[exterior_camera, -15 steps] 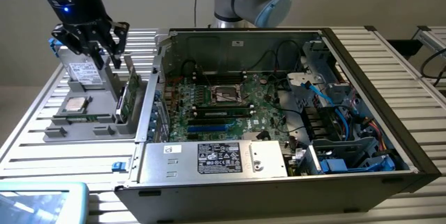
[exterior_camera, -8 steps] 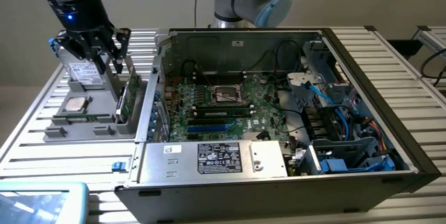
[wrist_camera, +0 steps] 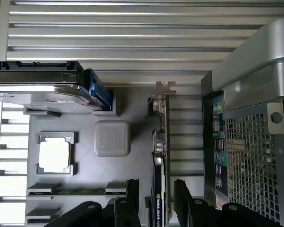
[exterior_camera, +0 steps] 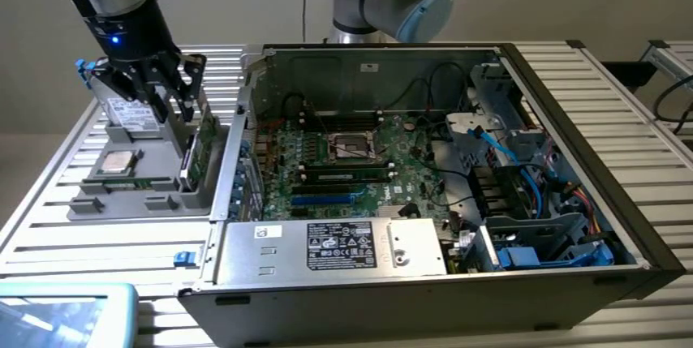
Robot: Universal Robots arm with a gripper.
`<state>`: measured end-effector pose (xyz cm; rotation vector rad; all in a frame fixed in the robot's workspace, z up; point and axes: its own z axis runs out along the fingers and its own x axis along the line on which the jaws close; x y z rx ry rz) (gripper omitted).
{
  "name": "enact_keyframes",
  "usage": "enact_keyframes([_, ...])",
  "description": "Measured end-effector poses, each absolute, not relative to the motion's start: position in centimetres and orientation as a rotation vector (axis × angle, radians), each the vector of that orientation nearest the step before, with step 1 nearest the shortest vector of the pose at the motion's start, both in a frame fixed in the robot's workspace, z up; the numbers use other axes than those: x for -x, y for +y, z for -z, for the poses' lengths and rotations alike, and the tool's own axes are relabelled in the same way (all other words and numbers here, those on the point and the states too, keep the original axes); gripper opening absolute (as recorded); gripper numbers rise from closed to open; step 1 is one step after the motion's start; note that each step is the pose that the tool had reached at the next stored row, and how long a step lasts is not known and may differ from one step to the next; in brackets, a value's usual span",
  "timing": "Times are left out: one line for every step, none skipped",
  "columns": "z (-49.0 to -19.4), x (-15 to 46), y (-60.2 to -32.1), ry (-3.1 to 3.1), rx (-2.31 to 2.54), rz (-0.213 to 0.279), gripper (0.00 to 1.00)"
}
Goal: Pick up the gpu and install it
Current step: 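Pick up the gpu and move the gpu toward the slot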
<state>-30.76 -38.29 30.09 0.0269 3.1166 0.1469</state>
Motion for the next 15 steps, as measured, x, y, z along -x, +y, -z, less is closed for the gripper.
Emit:
enact_keyframes([-29.9,30.8,-38.3,3.117,-0.025,-0.147,0.44])
enact_keyframes([-29.7,30.8,-38.3,3.117,-0.023,-0.147,0.44])
enact_keyframes([-29.6,30.8,-38.3,3.117,-0.022,-0.147,0.44])
enact_keyframes([-29.4,30.8,-38.3,3.117,-0.02,-0.147,0.44])
enact_keyframes([-29.2,30.8,-38.3,3.117,-0.019,-0.147,0.44])
enact_keyframes([-29.0,30.8,-38.3,3.117,-0.019,-0.147,0.44])
enact_keyframes([-28.8,30.8,-38.3,3.117,-0.018,-0.147,0.44])
enact_keyframes([-28.6,30.8,-38.3,3.117,-0.018,-0.147,0.44])
enact_keyframes([-28.5,30.8,-38.3,3.117,-0.017,-0.147,0.44])
enact_keyframes([-28.3,30.8,-38.4,3.117,-0.017,-0.147,0.44])
enact_keyframes([-28.1,30.8,-38.4,3.117,-0.017,-0.147,0.44])
enact_keyframes([-27.9,30.8,-38.4,3.117,-0.017,-0.147,0.44])
enact_keyframes([-27.7,30.8,-38.4,3.117,-0.016,-0.147,0.44])
enact_keyframes([-27.6,30.8,-38.4,3.117,-0.014,-0.148,0.44])
enact_keyframes([-27.4,30.8,-38.5,3.117,-0.011,-0.149,0.44])
